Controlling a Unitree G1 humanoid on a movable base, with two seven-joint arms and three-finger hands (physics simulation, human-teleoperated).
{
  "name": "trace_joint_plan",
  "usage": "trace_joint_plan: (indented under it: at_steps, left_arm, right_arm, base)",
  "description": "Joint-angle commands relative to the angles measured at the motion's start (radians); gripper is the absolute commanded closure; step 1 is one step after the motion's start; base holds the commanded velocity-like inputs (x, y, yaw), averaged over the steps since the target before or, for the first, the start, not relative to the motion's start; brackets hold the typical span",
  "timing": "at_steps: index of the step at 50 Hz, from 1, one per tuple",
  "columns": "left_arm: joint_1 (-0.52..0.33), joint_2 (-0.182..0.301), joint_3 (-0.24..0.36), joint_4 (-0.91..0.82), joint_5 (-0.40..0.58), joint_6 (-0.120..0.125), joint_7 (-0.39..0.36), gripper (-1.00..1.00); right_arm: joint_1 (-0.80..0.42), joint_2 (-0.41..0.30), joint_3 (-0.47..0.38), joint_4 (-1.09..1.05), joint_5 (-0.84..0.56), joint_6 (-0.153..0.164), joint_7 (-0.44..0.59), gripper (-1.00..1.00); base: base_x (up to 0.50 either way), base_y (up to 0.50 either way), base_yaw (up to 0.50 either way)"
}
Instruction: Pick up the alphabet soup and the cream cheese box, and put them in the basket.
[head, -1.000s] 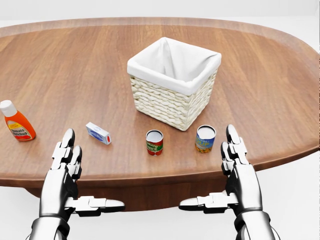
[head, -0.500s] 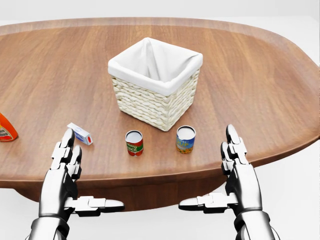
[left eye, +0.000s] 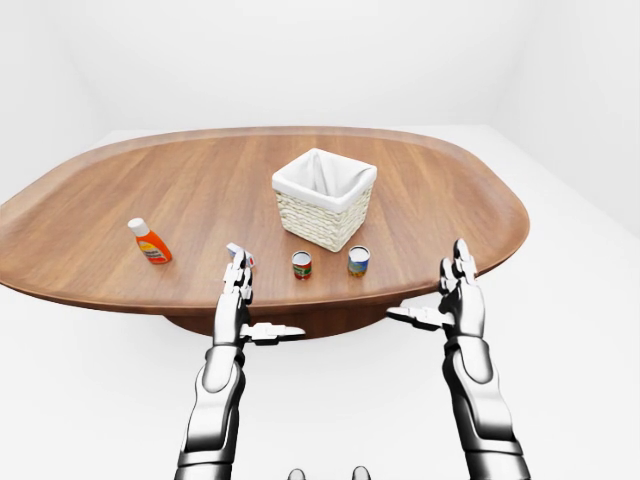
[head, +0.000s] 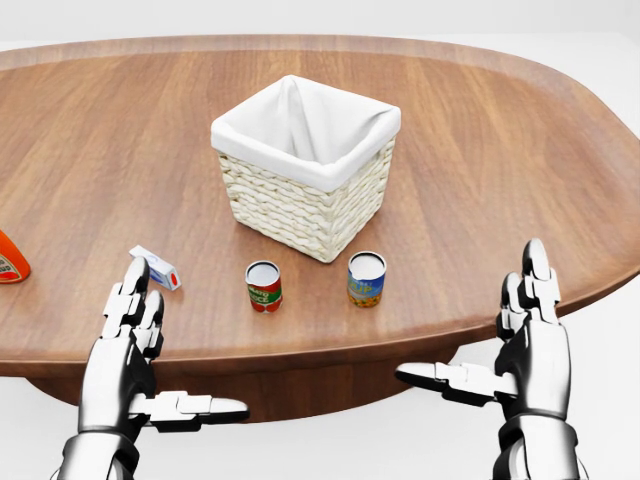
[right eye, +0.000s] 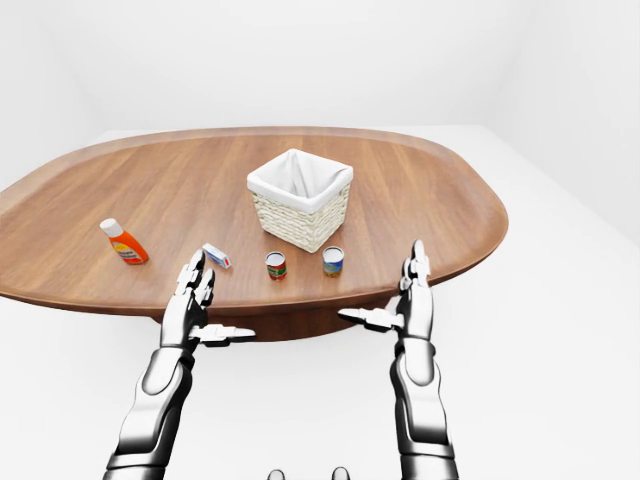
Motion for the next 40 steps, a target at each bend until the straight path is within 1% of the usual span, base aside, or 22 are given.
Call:
trace_joint_plan:
  at_steps: [1, 4, 6, 7, 8, 9, 12, 13, 14, 18, 20, 23, 24, 26, 28, 30, 31, 32, 33, 35, 38, 40]
  left_arm:
    - [-0.001, 0.000, 0.001, 0.003, 0.000, -0.003, 0.002, -1.00]
    - [-0.003, 0.001, 0.001, 0.010, 0.001, -0.007, 0.002, -1.00]
    - [0.000, 0.000, -0.001, 0.002, 0.003, -0.001, 0.003, -1.00]
    - [-0.001, 0.001, 0.001, 0.009, 0.005, -0.008, 0.004, -1.00]
    - [0.000, 0.001, 0.003, 0.004, 0.010, -0.011, 0.013, -1.00]
    - [0.004, 0.001, 0.005, -0.011, 0.005, -0.002, 0.011, -1.00]
    - [0.001, 0.000, 0.005, -0.005, 0.004, -0.004, 0.014, -1.00]
    - [-0.001, 0.001, 0.005, 0.002, 0.005, -0.009, 0.014, -1.00]
    - [-0.002, 0.001, 0.005, 0.005, 0.005, -0.011, 0.014, -1.00]
    - [0.007, 0.000, 0.001, -0.019, 0.008, 0.002, 0.015, -1.00]
    - [0.004, 0.000, 0.002, -0.010, 0.008, -0.004, 0.014, -1.00]
    - [0.008, 0.000, 0.003, -0.021, 0.006, 0.002, 0.014, -1.00]
    - [0.006, 0.000, 0.003, -0.016, 0.006, -0.002, 0.013, -1.00]
    - [0.002, 0.001, 0.003, -0.003, 0.007, -0.011, 0.011, -1.00]
    - [0.004, 0.001, 0.003, -0.010, 0.006, -0.006, 0.011, -1.00]
    - [0.006, 0.000, 0.002, -0.016, 0.006, -0.002, 0.012, -1.00]
    - [0.003, 0.000, 0.003, -0.008, 0.006, -0.007, 0.012, -1.00]
    - [-0.001, 0.001, 0.004, 0.003, 0.005, -0.013, 0.011, -1.00]
    - [0.001, 0.001, 0.004, -0.003, 0.005, -0.009, 0.012, -1.00]
    - [-0.002, 0.001, 0.004, 0.005, 0.004, -0.014, 0.011, -1.00]
    - [0.005, 0.001, 0.002, -0.011, 0.005, -0.005, 0.012, -1.00]
    - [0.002, 0.001, 0.003, -0.002, 0.005, -0.011, 0.011, -1.00]
  right_arm:
    - [-0.007, -0.012, -0.106, -0.028, 0.040, -0.034, -0.240, -1.00]
    - [0.001, -0.016, -0.127, -0.053, 0.044, -0.027, -0.311, -1.00]
    - [0.006, -0.018, -0.143, -0.060, 0.049, -0.039, -0.348, -1.00]
    - [0.016, -0.014, -0.167, -0.079, 0.053, -0.035, -0.394, -1.00]
    - [0.016, -0.017, -0.179, -0.077, 0.044, -0.052, -0.423, -1.00]
    - [0.008, -0.019, -0.201, -0.065, 0.027, -0.053, -0.434, -1.00]
    - [0.019, -0.027, -0.212, -0.086, 0.036, -0.043, -0.434, -1.00]
    - [0.023, -0.028, -0.213, -0.090, 0.058, -0.029, -0.434, -1.00]
    - [0.023, -0.030, -0.216, -0.082, 0.055, -0.039, -0.434, -1.00]
    - [0.046, -0.026, -0.258, -0.124, 0.043, -0.031, -0.434, -1.00]
    - [0.047, -0.028, -0.269, -0.122, 0.057, -0.027, -0.434, -1.00]
    - [0.045, -0.031, -0.288, -0.112, 0.077, -0.029, -0.434, -1.00]
    - [0.048, -0.029, -0.295, -0.120, 0.083, -0.024, -0.434, -1.00]
    - [0.046, -0.032, -0.299, -0.112, 0.093, -0.026, -0.434, -1.00]
    - [0.048, -0.033, -0.299, -0.111, 0.092, -0.028, -0.434, -1.00]
    - [0.045, -0.035, -0.296, -0.100, 0.094, -0.015, -0.434, -1.00]
    - [0.043, -0.038, -0.300, -0.089, 0.099, -0.023, -0.434, -1.00]
    - [0.043, -0.038, -0.299, -0.092, 0.102, -0.017, -0.434, -1.00]
    - [0.041, -0.039, -0.298, -0.085, 0.100, -0.022, -0.434, -1.00]
    - [0.043, -0.040, -0.296, -0.089, 0.096, -0.021, -0.434, -1.00]
    - [0.040, -0.041, -0.294, -0.084, 0.092, -0.025, -0.434, -1.00]
    - [0.049, -0.038, -0.291, -0.100, 0.098, -0.024, -0.434, -1.00]
  base:
    - [0.00, 0.00, 0.00]
    - [0.00, 0.00, 0.00]
    - [0.00, 0.00, 0.00]
    - [0.00, 0.00, 0.00]
    - [0.00, 0.00, 0.00]
    - [0.00, 0.00, 0.00]
    - [0.00, 0.00, 0.00]
    - [0.00, 0.00, 0.00]
    - [0.00, 0.00, 0.00]
    - [0.00, 0.00, 0.00]
    - [0.00, 0.00, 0.00]
    - [0.00, 0.00, 0.00]
    - [0.00, 0.00, 0.00]
    - [0.00, 0.00, 0.00]
    - [0.00, 0.00, 0.00]
    - [0.00, 0.00, 0.00]
    - [0.00, 0.00, 0.00]
    - [0.00, 0.00, 0.00]
    - [0.00, 0.00, 0.00]
    - [0.00, 0.00, 0.00]
    - [0.00, 0.00, 0.00]
    - [0.00, 0.00, 0.00]
